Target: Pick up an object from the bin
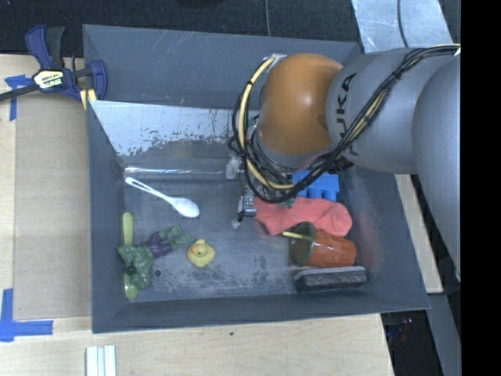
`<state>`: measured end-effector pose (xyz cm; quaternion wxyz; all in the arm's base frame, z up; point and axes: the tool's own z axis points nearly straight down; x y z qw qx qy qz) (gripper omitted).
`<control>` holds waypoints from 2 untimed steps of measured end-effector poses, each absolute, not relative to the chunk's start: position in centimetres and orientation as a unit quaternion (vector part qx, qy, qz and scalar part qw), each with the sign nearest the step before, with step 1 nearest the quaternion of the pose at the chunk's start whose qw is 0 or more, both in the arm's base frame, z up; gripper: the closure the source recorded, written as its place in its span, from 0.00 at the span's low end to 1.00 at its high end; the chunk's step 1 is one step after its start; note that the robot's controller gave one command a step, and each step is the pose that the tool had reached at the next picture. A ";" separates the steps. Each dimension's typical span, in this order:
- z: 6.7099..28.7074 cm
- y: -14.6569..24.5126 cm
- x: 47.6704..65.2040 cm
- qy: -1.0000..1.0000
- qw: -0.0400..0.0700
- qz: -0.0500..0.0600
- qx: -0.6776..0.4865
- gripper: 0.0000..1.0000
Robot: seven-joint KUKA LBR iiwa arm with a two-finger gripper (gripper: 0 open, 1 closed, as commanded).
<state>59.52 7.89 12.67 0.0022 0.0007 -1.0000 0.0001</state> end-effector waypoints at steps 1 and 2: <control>13.2 7.9 59.7 -1.000 -0.002 0.000 0.000 0.00; 12.8 4.4 57.3 -0.999 -0.001 0.000 0.037 0.00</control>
Offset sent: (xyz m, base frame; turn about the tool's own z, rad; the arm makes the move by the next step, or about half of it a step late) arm -0.0367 -0.0562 -0.0017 -0.1101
